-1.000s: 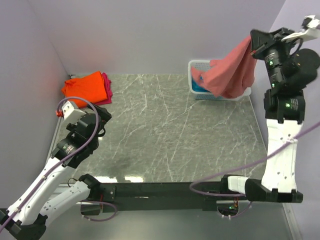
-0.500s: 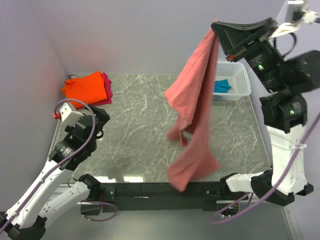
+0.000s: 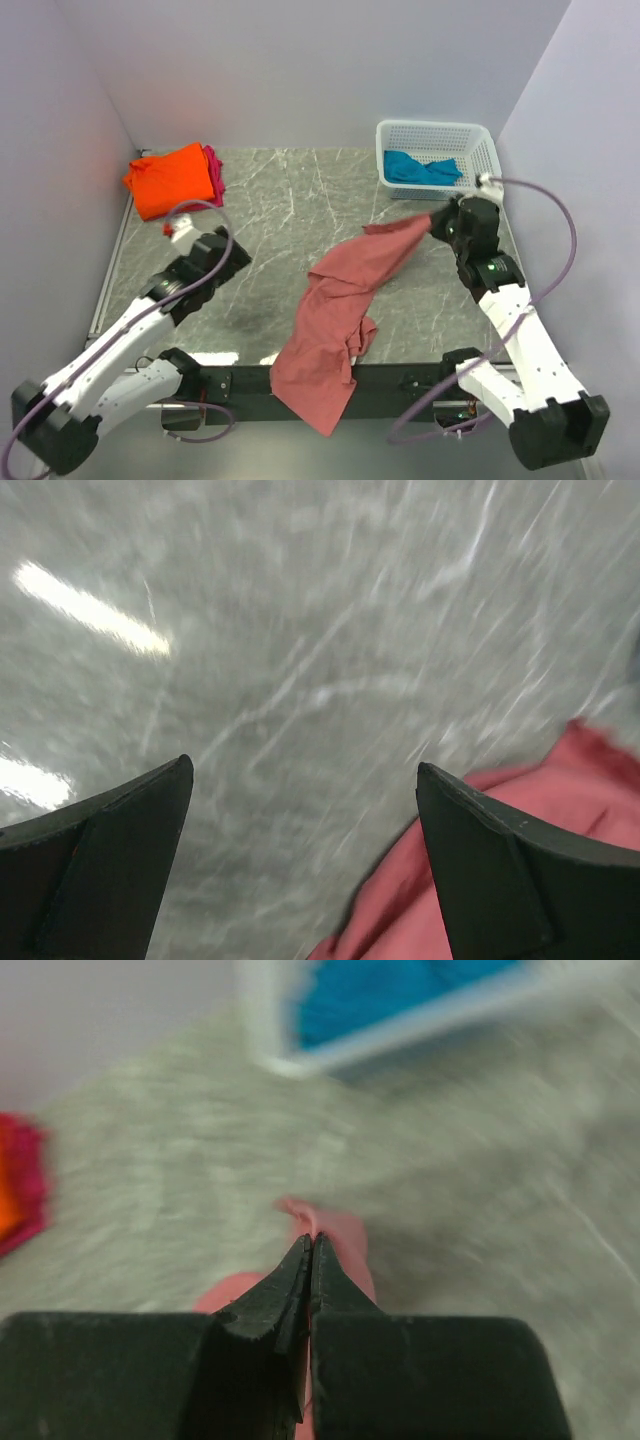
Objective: Fold and stack the t-shirts
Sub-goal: Move the tshirt to the center of the board, then flatten the tshirt out
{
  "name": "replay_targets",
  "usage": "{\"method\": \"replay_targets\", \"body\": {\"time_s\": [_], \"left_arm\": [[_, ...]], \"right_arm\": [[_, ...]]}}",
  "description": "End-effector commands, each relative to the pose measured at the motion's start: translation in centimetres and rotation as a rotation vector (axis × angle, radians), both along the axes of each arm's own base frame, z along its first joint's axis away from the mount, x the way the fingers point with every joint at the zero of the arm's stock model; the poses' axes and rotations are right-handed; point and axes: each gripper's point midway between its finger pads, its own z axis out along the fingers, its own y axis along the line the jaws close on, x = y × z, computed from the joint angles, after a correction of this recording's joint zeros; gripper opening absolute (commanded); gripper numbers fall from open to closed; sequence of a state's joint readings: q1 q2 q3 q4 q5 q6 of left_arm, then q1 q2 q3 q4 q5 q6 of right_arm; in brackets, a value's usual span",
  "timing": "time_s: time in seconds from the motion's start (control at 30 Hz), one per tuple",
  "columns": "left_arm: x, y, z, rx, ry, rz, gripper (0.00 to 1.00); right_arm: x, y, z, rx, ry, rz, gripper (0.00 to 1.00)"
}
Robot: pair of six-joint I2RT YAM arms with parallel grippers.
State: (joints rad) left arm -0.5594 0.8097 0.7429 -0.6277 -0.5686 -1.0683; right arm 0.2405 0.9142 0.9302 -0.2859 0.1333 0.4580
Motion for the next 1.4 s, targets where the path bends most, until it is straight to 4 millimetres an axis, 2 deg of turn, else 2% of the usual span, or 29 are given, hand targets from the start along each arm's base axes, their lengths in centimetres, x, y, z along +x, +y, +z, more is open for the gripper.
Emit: {"method": "replay_targets", "body": {"time_s": [0.0, 0.07, 0.1, 0.13, 0.23, 0.3, 0.33, 0.4, 0.43, 0.5, 0.57, 0.73, 0.77, 0.87, 0.9, 0.93, 1.0, 1.03, 1.07, 1.1, 1.13, 1.17, 1.2, 1.23, 1.27, 1.3, 1.33, 1.37], "left_arm": [[-0.8, -4.9, -4.0, -0.062, 0.154, -0.239, 0.99], [-2.5, -7.0, -6.0, -0.1, 0.246, -0.352, 0.99], [-3.0, -7.9, -6.6, -0.112, 0.269, -0.394, 0.99], [-4.6, -9.1, -7.8, -0.119, 0.307, -0.461, 0.99], [-8.2, -11.7, -8.4, -0.163, 0.364, -0.604, 0.99], [-10.7, -12.6, -8.5, -0.195, 0.394, -0.683, 0.99], [-12.3, -13.3, -9.0, -0.212, 0.416, -0.733, 0.99], [-14.7, -14.1, -8.8, -0.28, 0.453, -0.793, 0.99], [-16.3, -14.1, -9.7, -0.284, 0.496, -0.819, 0.99], [-18.3, -14.0, -10.5, -0.315, 0.566, -0.822, 0.98], [-19.8, -12.8, -12.1, -0.267, 0.64, -0.806, 0.97], [-19.3, -12.7, -13.0, -0.172, 0.65, -0.811, 0.87], [-19.3, -12.5, -13.7, -0.139, 0.679, -0.801, 0.84], [-19.3, -13.2, -13.7, -0.101, 0.696, -0.831, 0.4], [-19.3, -13.6, -13.5, -0.1, 0.69, -0.847, 0.07], [-19.4, -14.2, -13.0, -0.1, 0.674, -0.863, 0.01], [-19.1, -14.8, -12.0, -0.116, 0.635, -0.88, 0.01], [-18.8, -15.0, -11.1, -0.119, 0.613, -0.873, 0.01], [-17.4, -14.6, -10.1, -0.093, 0.541, -0.83, 0.01], [-15.9, -15.0, -7.7, -0.097, 0.467, -0.797, 0.01], [-15.0, -13.1, -7.1, -0.019, 0.446, -0.725, 0.01], [-12.0, -11.3, -5.2, 0.065, 0.319, -0.603, 0.01], [-10.4, -9.9, -3.4, 0.096, 0.251, -0.499, 0.01], [-8.7, -9.4, 0.1, 0.085, 0.159, -0.422, 0.01], [-7.7, -7.9, 1.7, 0.113, 0.113, -0.352, 0.01], [-5.7, -6.1, 3.9, 0.159, 0.008, -0.245, 0.01], [-4.3, -4.9, 6.3, 0.15, -0.052, -0.174, 0.01], [-3.0, -4.2, 8.3, 0.132, -0.118, -0.111, 0.01]], "right_arm": [[-0.6, -7.0, -5.7, 0.054, 0.113, -0.328, 0.0], [-1.4, -9.7, -8.7, 0.03, 0.197, -0.445, 0.0], [-1.5, -10.3, -9.6, 0.031, 0.225, -0.484, 0.0], [-1.9, -11.3, -10.2, 0.008, 0.25, -0.532, 0.0], [-2.4, -13.3, -11.5, -0.032, 0.313, -0.632, 0.0], [-2.8, -15.5, -12.2, -0.044, 0.347, -0.715, 0.0], [-2.8, -16.0, -12.4, -0.046, 0.359, -0.728, 0.0], [-2.7, -16.7, -13.2, -0.014, 0.391, -0.744, 0.0], [-2.4, -16.8, -13.2, -0.002, 0.385, -0.744, 0.0], [-2.0, -16.5, -13.1, 0.019, 0.378, -0.72, 0.0], [-1.6, -16.3, -12.8, 0.031, 0.359, -0.699, 0.0], [-1.4, -15.7, -12.0, 0.039, 0.325, -0.653, 0.0], [-1.5, -15.7, -12.0, 0.041, 0.324, -0.65, 0.0], [-1.6, -15.5, -11.6, 0.045, 0.304, -0.641, 0.0], [-1.6, -15.5, -11.3, 0.046, 0.298, -0.639, 0.0], [-1.7, -15.5, -11.2, 0.046, 0.298, -0.639, 0.0], [-1.8, -15.4, -10.8, 0.048, 0.286, -0.635, 0.0], [-1.9, -15.4, -10.6, 0.046, 0.283, -0.632, 0.0], [-1.9, -15.3, -10.2, 0.046, 0.273, -0.624, 0.0], [-2.0, -15.2, -9.3, 0.049, 0.244, -0.617, 0.0], [-2.1, -15.1, -8.6, 0.05, 0.225, -0.609, 0.0], [-2.1, -14.9, -7.0, 0.055, 0.181, -0.59, 0.0], [-2.1, -14.7, -6.0, 0.06, 0.153, -0.581, 0.0], [-2.2, -14.6, -5.0, 0.067, 0.127, -0.571, 0.0], [-2.2, -14.3, -2.7, 0.075, 0.069, -0.555, 0.0], [-2.3, -14.3, -1.2, 0.076, 0.035, -0.552, 0.0], [-2.5, -14.4, 1.2, 0.079, -0.014, -0.556, 0.0], [-2.6, -14.5, 2.7, 0.074, -0.044, -0.558, 0.0]]}}
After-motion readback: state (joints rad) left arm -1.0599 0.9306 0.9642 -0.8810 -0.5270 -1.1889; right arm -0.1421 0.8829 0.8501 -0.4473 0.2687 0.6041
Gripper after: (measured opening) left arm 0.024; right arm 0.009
